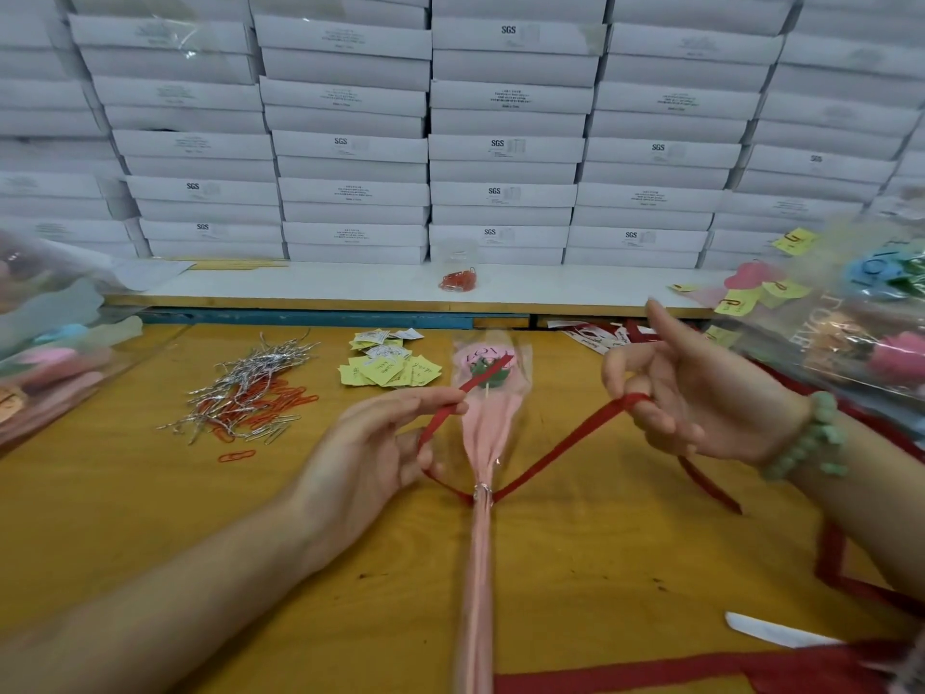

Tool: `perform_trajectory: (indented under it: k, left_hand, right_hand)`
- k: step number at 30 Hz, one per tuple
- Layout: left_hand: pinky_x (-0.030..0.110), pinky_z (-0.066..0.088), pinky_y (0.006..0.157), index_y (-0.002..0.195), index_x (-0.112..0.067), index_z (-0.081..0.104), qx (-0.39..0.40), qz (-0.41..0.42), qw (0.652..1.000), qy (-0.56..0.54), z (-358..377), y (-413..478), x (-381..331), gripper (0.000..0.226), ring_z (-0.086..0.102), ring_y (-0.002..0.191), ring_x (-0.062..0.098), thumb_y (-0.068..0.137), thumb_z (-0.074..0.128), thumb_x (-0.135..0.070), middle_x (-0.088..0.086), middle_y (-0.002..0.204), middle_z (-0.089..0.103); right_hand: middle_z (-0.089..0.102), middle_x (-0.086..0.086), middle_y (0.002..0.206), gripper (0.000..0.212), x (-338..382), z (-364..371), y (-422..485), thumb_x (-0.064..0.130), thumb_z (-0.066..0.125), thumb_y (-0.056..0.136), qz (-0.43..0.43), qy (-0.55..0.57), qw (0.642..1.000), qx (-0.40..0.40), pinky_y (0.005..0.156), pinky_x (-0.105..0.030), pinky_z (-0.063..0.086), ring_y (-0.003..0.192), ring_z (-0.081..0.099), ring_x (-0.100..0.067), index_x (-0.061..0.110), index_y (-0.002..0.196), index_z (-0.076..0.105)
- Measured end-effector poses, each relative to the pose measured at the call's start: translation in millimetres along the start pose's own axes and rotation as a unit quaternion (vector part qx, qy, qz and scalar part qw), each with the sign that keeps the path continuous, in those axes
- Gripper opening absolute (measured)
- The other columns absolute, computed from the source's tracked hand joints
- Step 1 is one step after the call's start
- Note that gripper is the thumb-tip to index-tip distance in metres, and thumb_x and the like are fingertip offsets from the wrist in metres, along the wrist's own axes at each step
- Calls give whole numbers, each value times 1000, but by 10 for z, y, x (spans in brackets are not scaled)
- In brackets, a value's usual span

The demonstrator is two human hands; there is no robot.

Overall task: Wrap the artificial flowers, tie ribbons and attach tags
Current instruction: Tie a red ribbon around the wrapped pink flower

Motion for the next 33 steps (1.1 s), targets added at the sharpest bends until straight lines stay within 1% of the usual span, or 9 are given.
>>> perform_trajectory:
  k: [7,11,15,18,21,22,28,31,33]
  left_hand:
    - [19,32,41,112,-10,71,15,25,999,44,-6,-13,6,34,45,53,7,87,50,-15,8,110,71]
    - [17,35,41,122,-16,67,76,45,992,88,32,-38,15,35,46,51,7,89,53,-18,-2,62,57]
    - [15,36,41,125,-28,65,96,37,978,181,73,-75,20,42,44,46,6,84,62,-35,-2,53,48]
    - [13,37,42,122,-35,66,108,27,970,216,113,-105,11,40,46,45,5,82,65,-37,-2,53,52]
    - [15,37,43,121,-41,64,111,11,964,242,137,-127,6,39,44,46,9,84,66,-29,-1,53,51]
    - [15,37,43,121,-43,64,112,10,962,247,145,-134,7,40,43,46,9,84,66,-27,-1,54,50]
    - [12,39,42,118,-52,59,126,27,955,268,202,-170,-22,59,47,47,2,91,61,0,-16,73,69]
    - [13,40,43,124,-51,57,130,43,954,268,207,-171,-41,60,48,50,2,85,63,-6,-14,113,70]
    - [13,39,43,121,-49,60,134,34,954,265,204,-170,-24,57,48,50,1,83,65,-7,-11,110,71]
  right_hand:
    - [47,2,41,68,24,-130,1,60,23,92,-112,61,989,-72,32,-13,26,25,37,-1,12,64,63]
    - [50,2,44,62,-26,122,85,67,38,87,-129,-63,989,-38,36,-14,27,31,39,-5,14,64,61]
    - [61,-4,57,49,-164,498,172,54,47,90,-172,-199,964,-42,48,-20,42,47,53,-13,11,73,65]
    - [64,-4,66,38,-296,665,158,36,45,93,-274,-360,885,-112,57,-26,47,60,58,-13,8,78,66]
    - [63,3,80,29,-418,739,122,27,44,92,-355,-619,689,-128,66,-34,48,74,58,-14,12,89,68]
    - [63,2,83,28,-449,745,127,26,44,92,-361,-656,652,-116,68,-35,47,77,57,-14,12,92,68]
    - [60,4,95,42,-455,748,137,37,32,99,-379,-651,645,-126,84,-36,42,92,54,-12,13,104,66]
    - [61,5,95,44,-460,784,135,37,31,99,-389,-662,633,-95,88,-32,41,95,53,-10,13,104,67]
    - [62,4,97,44,-465,812,138,37,32,99,-391,-665,632,-77,89,-32,40,96,55,-11,13,106,67]
Point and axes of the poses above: each hand's wrist, its own y-axis towards the middle knuckle, its own z-axis out of the palm, x = y × z, the point moved 2 cm from there along y, towards the middle knuckle
